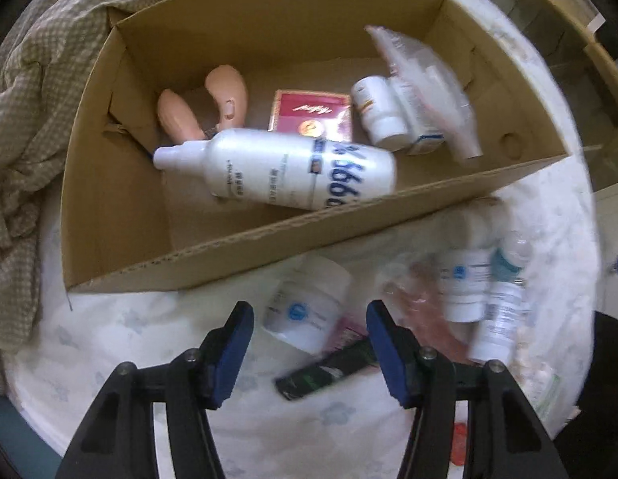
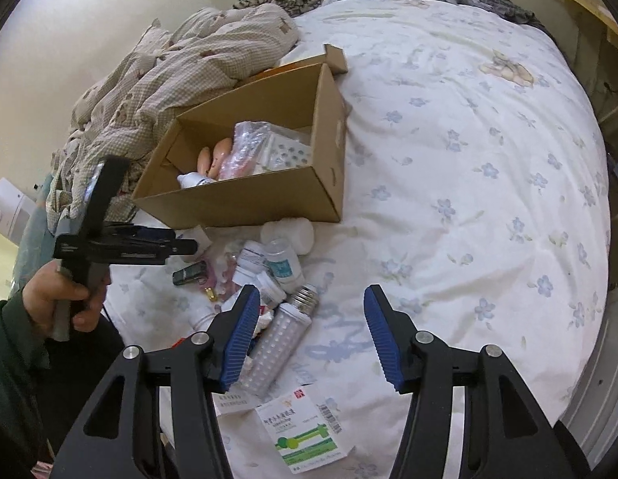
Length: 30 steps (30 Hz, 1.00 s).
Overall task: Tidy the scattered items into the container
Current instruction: 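Grasp a white round pill bottle with the left gripper while the right grasps the LED corn bulb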
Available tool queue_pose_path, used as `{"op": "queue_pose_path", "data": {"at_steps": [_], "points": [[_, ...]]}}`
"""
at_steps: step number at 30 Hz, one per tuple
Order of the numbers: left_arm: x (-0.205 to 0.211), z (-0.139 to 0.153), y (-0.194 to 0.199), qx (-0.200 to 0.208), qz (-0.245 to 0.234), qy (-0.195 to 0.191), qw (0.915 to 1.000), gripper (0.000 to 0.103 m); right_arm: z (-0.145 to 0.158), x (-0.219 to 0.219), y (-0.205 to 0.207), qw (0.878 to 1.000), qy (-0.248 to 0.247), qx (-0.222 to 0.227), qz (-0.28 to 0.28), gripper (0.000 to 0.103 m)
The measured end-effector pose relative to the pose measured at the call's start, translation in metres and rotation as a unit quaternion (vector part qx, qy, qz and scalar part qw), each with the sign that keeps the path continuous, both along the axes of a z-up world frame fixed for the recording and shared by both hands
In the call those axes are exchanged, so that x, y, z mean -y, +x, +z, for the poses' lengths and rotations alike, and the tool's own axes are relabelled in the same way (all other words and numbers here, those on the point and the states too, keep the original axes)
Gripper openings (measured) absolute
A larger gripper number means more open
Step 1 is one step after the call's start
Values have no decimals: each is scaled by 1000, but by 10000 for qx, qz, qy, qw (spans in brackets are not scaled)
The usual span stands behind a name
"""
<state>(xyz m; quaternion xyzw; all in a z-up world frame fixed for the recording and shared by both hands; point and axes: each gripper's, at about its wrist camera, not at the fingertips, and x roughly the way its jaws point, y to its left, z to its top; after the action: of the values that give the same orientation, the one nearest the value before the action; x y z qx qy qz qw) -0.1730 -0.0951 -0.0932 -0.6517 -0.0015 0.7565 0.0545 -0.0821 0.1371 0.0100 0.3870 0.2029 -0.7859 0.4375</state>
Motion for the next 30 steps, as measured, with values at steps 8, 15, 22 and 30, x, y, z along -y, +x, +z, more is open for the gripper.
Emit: {"op": "queue_pose_path", "data": {"at_steps": [8,15,22,30], "points": [[-15,-15,0,-1,-357,-724,9967,48,-6,8,4,9998,138,-38,100,59],[-35,35,27,-857,-694,-309,9934,47,-37,11,-14,9970,378,677,-36,59],[-51,100,61,-2138,-600,-33,9750,47,-80,18,-25,9864,756,1459,-40,49],[-40,86,33,-2211,-120,72,9752,47,-107,32,-19,9828,940,1590,-73,48]]}}
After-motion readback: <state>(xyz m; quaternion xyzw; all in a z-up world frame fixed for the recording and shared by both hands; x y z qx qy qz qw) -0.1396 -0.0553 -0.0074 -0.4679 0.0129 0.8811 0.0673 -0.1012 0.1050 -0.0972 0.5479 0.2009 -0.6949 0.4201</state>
